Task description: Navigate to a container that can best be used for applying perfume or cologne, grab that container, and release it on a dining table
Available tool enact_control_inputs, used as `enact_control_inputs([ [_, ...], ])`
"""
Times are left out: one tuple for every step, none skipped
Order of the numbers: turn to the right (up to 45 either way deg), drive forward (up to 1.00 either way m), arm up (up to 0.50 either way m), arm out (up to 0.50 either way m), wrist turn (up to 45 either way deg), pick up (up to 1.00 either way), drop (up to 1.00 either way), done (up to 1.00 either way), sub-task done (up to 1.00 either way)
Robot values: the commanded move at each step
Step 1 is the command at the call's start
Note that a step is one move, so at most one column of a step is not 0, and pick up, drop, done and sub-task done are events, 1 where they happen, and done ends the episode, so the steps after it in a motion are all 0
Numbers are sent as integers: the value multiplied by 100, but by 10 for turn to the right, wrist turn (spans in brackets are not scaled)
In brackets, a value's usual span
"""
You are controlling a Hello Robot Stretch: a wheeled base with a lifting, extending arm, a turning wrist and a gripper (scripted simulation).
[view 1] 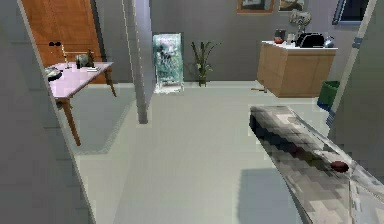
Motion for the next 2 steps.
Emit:
enact_control_inputs([
  [0,0,-30,0,0,0,0,0,0],
  [0,0,0,0,0,100,0,0,0],
])
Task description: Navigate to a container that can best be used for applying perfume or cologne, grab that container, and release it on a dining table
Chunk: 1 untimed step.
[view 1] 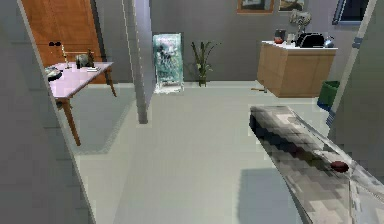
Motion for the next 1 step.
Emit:
enact_control_inputs([
  [0,0,10,0,0,0,0,0,0],
])
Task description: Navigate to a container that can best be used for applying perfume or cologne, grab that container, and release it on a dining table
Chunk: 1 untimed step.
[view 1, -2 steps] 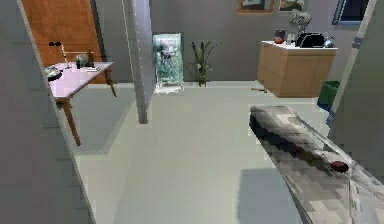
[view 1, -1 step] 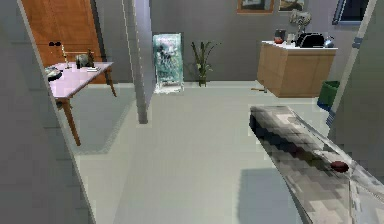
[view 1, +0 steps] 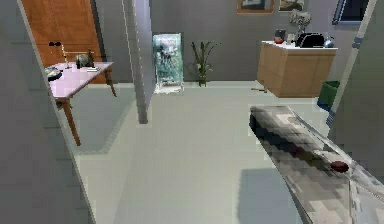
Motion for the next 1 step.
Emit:
enact_control_inputs([
  [0,0,34,0,0,0,0,0,0],
])
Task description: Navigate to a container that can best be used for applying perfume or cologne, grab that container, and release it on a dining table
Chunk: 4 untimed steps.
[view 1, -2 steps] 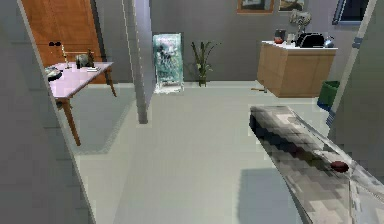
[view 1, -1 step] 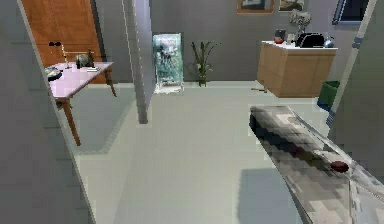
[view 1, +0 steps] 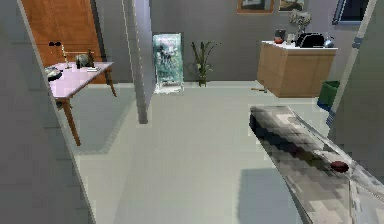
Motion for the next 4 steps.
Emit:
enact_control_inputs([
  [0,0,0,0,-450,0,0,0,0],
  [0,0,0,0,-450,0,0,0,0],
  [0,0,0,0,-450,0,0,0,0],
  [0,0,0,0,-120,0,0,0,0],
])
